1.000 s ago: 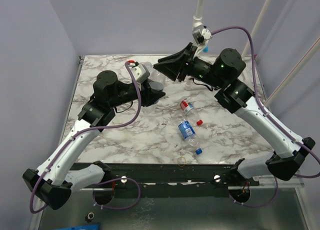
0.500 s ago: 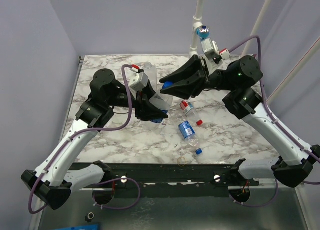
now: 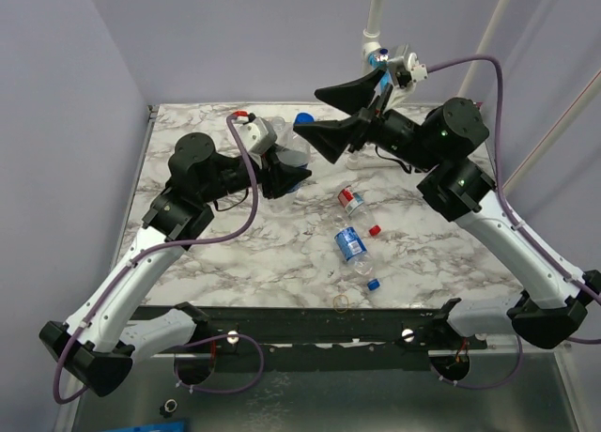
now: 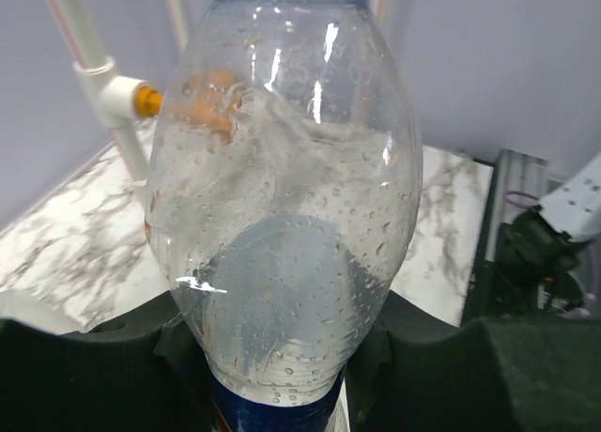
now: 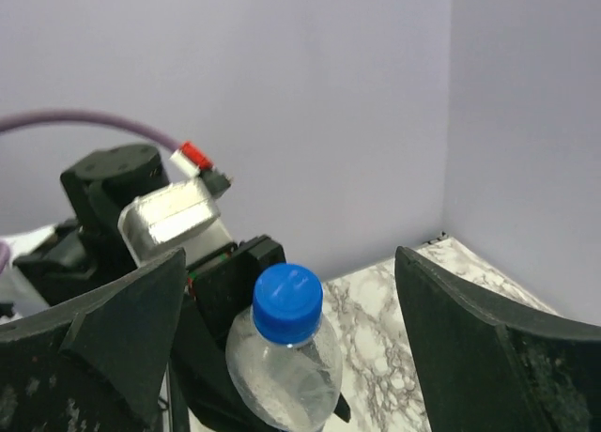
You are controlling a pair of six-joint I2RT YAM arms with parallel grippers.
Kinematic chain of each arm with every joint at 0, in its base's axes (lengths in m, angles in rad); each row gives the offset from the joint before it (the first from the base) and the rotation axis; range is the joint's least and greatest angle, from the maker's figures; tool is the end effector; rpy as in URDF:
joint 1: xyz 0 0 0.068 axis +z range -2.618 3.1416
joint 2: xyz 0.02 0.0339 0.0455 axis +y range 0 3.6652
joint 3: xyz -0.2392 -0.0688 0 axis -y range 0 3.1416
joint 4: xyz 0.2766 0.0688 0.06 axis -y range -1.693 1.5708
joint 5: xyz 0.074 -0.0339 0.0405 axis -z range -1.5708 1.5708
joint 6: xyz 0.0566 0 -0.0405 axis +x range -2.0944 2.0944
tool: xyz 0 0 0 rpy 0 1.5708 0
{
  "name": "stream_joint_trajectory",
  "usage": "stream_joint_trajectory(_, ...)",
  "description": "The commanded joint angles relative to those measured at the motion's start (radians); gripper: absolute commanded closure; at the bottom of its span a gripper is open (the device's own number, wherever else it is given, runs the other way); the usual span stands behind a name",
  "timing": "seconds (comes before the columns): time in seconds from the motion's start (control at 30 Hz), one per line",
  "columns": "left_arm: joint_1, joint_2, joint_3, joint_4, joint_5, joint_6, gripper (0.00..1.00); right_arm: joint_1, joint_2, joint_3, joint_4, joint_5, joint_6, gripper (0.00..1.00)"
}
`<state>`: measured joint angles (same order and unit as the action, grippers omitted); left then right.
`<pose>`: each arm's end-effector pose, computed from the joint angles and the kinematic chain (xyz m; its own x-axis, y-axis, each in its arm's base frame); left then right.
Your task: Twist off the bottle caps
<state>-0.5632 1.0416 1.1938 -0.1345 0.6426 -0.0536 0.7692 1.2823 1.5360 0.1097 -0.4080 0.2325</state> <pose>0.2210 -0.1797 0.4233 -0.0351 -0.0286 -0.9990 0.9335 0.3560 -0.0430 0.2160 0.2404 0.5151 0.0400 0.3331 -0.9420 -0.9394 0.3338 0.0781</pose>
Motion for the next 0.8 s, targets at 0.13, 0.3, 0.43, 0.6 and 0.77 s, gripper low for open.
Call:
stream_joint_trajectory(0.13,-0.004,0.009,-0.037,0.022,-0.338,0.135,0.92,0.002,0.127,0.155,-0.183,0.219,0.046,0.18)
stream_joint_trajectory(0.3,-0.007,0.011,-0.045,0.022,-0.332,0.136,0.93,0.002,0.183,0.205,-0.205,0.191,0.061,0.23)
stream_joint_trajectory(0.43,-0.009,0.009,-0.047,0.022,-0.335,0.138,0.93,0.002,0.193,0.209,-0.194,0.169,0.079,0.33)
stream_joint_trajectory(0.6,-0.009,0.003,-0.051,0.022,-0.336,0.138,0.93,0.002,0.186,0.188,-0.175,0.154,0.09,0.55)
stream_joint_trajectory(0.77,-0.009,0.002,-0.05,0.023,-0.315,0.119,0.93,0.001,0.175,0.167,-0.151,0.116,0.096,0.87)
